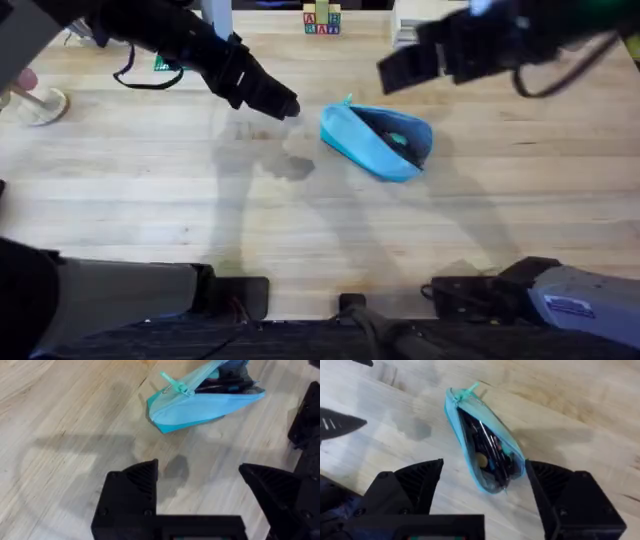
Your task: Unzip the bag, pick up the pens from the table one at a time and place them inside, then zip the bag closed.
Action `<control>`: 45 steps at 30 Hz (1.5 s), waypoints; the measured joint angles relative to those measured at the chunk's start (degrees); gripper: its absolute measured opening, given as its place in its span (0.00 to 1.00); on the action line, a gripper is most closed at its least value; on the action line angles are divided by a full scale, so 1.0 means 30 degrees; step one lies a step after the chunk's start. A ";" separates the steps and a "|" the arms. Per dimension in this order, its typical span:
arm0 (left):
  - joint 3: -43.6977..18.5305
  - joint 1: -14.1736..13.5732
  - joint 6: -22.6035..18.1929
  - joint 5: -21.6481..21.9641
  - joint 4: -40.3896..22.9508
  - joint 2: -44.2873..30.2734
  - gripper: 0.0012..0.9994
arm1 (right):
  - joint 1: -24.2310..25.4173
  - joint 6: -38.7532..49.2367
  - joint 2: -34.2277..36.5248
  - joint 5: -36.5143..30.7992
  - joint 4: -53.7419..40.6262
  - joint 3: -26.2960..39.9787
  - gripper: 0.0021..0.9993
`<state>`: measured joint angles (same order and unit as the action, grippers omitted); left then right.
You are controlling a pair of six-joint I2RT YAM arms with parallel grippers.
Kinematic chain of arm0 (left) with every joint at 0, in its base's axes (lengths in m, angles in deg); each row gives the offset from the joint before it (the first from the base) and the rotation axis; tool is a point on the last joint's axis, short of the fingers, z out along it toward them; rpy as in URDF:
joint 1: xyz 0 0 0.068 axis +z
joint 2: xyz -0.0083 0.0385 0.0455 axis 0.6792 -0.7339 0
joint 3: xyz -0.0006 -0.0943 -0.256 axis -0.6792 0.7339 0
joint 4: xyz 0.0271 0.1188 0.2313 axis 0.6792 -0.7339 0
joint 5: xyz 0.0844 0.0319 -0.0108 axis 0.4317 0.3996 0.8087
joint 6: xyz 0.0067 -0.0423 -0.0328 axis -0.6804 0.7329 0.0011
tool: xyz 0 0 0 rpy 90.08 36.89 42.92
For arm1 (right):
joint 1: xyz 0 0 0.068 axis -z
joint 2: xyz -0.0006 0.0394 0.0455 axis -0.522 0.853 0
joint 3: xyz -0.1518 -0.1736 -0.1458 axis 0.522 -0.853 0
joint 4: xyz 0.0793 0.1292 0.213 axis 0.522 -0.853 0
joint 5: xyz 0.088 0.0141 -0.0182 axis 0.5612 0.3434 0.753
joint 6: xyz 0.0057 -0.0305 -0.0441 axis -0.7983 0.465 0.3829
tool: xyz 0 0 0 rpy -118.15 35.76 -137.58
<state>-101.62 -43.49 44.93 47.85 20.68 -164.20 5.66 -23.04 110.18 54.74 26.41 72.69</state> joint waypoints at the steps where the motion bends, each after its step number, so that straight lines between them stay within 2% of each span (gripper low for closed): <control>1: 0.0000 0.0000 0.0000 0.0000 0.0000 0.0000 1.00 | -0.1115 -0.1186 0.1290 -0.1445 0.0032 0.0975 1.00; 6: 0.0000 0.0000 0.0000 0.0000 0.0000 0.0000 1.00 | -0.2089 -0.3335 0.3222 -0.2801 0.0080 0.1810 1.00; 9: 0.0000 0.0000 0.0000 -0.0006 0.0000 0.0000 1.00 | -0.2193 -0.4858 0.4675 -0.3263 0.0122 0.1813 1.00; 13: 0.0000 0.0000 0.0000 -0.0002 -0.0002 0.0000 1.00 | -0.2187 -0.5369 0.5258 -0.3404 0.0672 0.1813 1.00; 28: 0.0000 0.0000 0.0000 -0.0007 0.0000 0.0000 1.00 | -0.2274 -0.5067 0.5552 -0.3391 0.2552 0.1820 1.00; 45: 0.0000 0.0000 0.0000 -0.0007 -0.0007 0.0000 1.00 | -0.2580 -0.4994 0.7519 -0.3391 0.4314 0.1828 1.00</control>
<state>-101.62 -43.49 44.93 47.82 20.66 -164.20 -2.08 -38.02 132.74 44.57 39.35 78.17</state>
